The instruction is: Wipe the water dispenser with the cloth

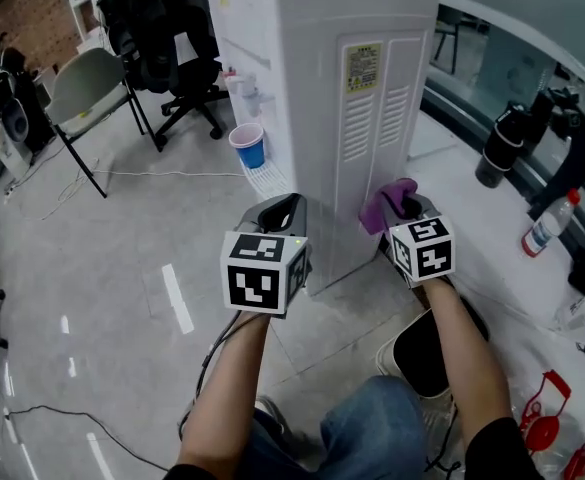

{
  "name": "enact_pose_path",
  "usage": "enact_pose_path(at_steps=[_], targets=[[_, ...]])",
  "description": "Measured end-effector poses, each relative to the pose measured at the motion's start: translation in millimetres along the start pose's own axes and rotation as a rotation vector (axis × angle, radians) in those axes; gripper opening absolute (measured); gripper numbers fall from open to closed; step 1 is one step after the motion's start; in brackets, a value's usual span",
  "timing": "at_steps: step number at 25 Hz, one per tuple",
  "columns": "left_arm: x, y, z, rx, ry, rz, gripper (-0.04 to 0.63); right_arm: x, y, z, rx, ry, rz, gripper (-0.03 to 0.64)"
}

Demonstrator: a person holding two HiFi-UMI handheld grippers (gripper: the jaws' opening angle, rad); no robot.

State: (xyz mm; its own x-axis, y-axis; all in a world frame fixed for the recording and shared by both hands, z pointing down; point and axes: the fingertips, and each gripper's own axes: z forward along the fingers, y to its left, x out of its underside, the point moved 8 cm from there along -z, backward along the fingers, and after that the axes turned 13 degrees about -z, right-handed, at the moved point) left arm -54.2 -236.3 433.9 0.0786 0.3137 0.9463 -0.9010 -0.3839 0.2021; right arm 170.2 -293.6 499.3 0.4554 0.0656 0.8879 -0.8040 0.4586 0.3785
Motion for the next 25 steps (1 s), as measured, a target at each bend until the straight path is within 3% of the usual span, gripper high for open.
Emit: enact_pose_path(at_steps=[4,14,20,25], targets=[[-6.1,0.7,1.4,0.007,-0.010,-0.043,0.026,-57.8,-15.7,-21.4,0.026,-0.093,-0.042,0.043],[-20.8,1.1,-9.5,-0.032,-0.056,-0.050,0.026,-181.7,-51.2,-74.1,0.078,-0.283,-0.205,0.043],[-22.0,-7.6,-9.9,-0.025,-0.033,0.017,0.026,-239.1,-62.2,-95.3,0.139,-0.367,-0.285,0.043],[-25.6,-4.4,-12.9,-0.031,-0.046,-0.002,0.026,-275.4,-71.2,-105.2,0.172,-0.415,-0.329,0.043]])
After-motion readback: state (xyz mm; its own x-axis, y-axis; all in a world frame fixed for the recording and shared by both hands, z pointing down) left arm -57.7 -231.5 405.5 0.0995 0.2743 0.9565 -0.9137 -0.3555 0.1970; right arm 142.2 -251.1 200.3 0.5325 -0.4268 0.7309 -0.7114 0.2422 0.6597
